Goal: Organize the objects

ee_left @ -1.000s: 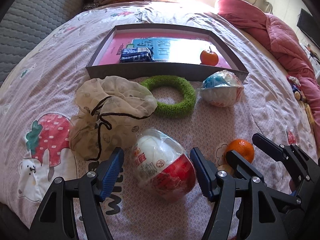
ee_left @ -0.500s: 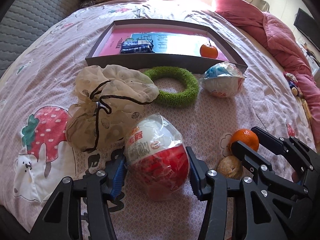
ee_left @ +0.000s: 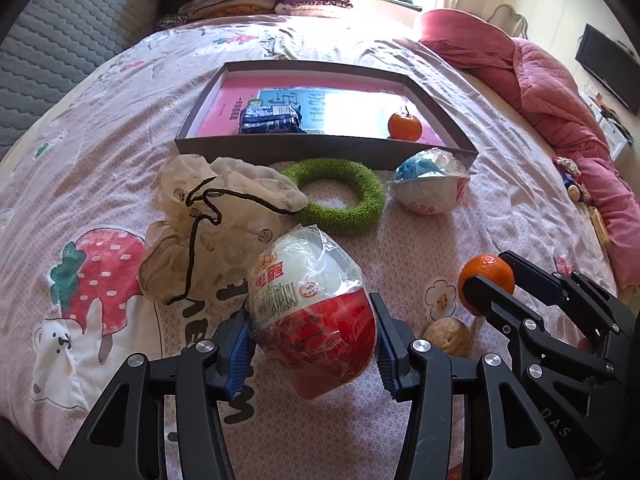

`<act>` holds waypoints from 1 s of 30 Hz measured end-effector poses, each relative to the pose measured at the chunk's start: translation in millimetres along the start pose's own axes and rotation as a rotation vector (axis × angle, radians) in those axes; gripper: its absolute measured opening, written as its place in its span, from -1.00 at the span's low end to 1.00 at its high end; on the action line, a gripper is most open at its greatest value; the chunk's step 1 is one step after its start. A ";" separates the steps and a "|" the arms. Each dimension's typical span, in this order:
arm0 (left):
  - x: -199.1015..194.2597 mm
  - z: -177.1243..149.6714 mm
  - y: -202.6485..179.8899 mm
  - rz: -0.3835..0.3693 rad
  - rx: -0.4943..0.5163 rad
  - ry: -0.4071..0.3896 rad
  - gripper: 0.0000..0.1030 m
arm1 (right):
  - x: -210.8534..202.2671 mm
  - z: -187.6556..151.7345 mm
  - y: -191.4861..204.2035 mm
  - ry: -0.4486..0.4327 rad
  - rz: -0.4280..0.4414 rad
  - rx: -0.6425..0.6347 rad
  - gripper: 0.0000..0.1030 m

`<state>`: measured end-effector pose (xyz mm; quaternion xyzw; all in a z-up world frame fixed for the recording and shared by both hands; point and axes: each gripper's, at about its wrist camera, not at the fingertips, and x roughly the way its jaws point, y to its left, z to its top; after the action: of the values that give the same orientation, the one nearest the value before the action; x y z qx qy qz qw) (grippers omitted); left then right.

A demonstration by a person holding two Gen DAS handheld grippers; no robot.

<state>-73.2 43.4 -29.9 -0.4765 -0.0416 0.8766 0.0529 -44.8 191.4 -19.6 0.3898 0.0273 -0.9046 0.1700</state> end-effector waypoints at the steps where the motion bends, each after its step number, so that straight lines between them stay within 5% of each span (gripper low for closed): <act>1: -2.3 1.1 0.4 0.000 0.002 -0.006 0.03 | -0.9 0.5 0.5 -0.001 0.001 0.000 -0.23; 30: -43.1 4.5 1.6 -0.001 0.016 -0.126 0.03 | -25.1 10.7 21.4 -0.079 0.005 -0.054 -0.23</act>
<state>-53.8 36.1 8.2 -0.4198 -0.0380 0.9052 0.0546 -29.2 176.5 7.5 0.3491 0.0441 -0.9179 0.1835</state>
